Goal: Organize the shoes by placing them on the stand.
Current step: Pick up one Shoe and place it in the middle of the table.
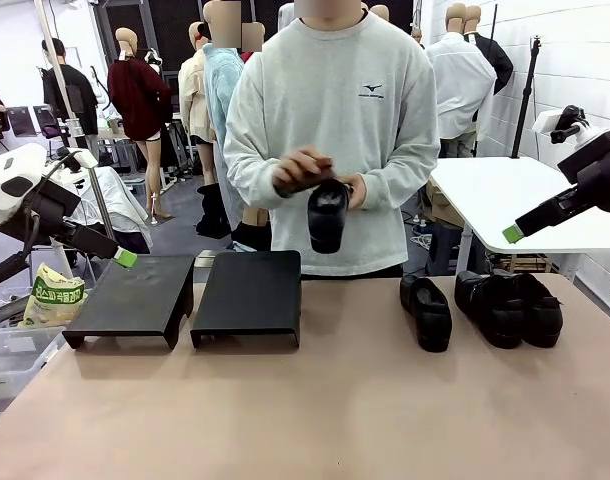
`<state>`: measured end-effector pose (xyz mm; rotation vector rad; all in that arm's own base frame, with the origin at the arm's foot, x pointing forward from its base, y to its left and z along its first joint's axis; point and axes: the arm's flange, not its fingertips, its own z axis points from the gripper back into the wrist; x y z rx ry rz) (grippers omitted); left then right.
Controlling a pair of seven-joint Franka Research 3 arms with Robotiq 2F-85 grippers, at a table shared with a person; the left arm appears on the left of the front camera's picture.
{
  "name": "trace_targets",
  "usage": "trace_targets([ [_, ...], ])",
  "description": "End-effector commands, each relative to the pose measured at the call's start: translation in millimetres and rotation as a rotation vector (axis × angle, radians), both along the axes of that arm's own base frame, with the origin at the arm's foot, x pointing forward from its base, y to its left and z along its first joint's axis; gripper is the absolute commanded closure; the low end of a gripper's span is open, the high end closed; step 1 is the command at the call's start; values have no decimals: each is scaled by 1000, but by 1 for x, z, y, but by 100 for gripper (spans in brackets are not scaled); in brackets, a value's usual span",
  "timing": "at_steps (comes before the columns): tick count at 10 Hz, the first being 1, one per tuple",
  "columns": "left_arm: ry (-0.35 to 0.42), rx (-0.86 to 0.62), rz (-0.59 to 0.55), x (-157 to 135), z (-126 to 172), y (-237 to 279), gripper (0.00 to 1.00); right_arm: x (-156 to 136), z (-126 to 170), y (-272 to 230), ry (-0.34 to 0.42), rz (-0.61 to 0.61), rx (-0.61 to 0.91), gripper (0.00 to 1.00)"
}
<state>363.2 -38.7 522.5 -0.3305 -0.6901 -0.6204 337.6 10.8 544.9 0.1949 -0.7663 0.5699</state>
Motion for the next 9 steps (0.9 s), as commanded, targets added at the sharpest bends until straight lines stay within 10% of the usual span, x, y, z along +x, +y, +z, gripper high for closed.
trace_targets([
  [1,-2,-12,-2,1,0,1,0,0,0,0,0,0,0,0],
  [9,-2,-12,-2,1,0,1,0,173,-91,62,479,-306,-332,0],
])
